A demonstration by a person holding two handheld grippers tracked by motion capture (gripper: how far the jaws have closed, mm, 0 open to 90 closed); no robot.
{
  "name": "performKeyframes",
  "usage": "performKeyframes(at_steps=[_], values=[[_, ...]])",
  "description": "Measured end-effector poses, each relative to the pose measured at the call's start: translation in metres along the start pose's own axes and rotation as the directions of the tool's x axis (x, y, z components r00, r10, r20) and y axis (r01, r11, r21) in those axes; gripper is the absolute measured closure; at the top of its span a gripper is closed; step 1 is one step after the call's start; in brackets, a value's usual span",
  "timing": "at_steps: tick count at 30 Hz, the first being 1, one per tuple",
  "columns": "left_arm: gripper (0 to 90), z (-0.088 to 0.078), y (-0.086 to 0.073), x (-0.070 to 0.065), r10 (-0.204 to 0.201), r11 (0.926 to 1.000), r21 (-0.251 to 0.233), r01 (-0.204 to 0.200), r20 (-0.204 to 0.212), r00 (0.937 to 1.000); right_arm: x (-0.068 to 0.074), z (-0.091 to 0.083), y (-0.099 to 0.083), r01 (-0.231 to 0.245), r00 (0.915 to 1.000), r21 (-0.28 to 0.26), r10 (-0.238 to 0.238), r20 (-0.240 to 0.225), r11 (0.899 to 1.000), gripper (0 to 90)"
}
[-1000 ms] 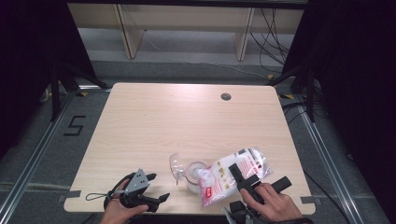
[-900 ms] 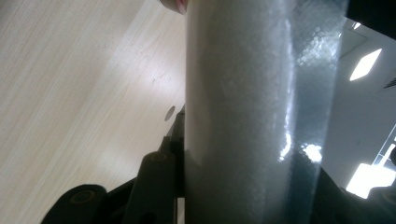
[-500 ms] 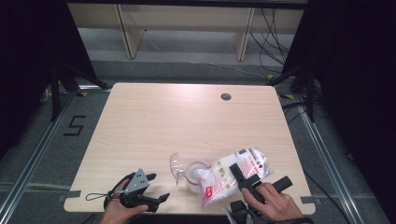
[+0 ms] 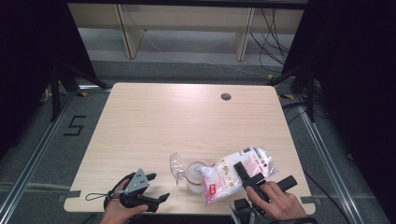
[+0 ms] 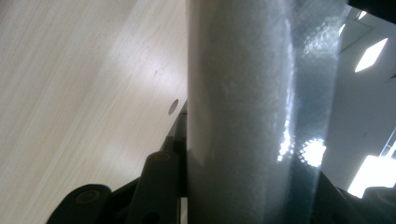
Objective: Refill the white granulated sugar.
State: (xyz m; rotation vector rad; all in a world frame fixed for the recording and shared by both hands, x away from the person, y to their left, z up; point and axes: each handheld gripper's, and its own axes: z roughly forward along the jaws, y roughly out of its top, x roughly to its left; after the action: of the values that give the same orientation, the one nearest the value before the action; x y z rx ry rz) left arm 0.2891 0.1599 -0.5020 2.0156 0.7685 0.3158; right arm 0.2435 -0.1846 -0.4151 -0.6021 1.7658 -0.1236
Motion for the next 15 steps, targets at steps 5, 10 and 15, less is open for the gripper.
performKeyframes(at_steps=[5, 10, 15], values=[[16.0, -0.0002, 0.0001, 0.0001, 0.001, 1.0000, 0.002, -0.001, 0.003, 1.0000, -0.0009, -0.0011, -0.0021, -0.007, 1.0000, 0.001, 0.007, 0.003, 1.000, 71.5], [16.0, 0.0000, 0.0000, -0.0001, 0.000, 1.0000, 0.000, 0.000, 0.000, 1.0000, -0.0028, -0.0012, -0.0015, 0.009, 0.9999, -0.012, -0.009, 0.010, 1.000, 71.7], [16.0, -0.0001, 0.0001, 0.0002, 0.001, 1.0000, 0.002, -0.001, 0.003, 1.0000, -0.0024, -0.0019, 0.0028, -0.004, 0.9999, -0.024, 0.005, 0.011, 1.000, 71.8]])
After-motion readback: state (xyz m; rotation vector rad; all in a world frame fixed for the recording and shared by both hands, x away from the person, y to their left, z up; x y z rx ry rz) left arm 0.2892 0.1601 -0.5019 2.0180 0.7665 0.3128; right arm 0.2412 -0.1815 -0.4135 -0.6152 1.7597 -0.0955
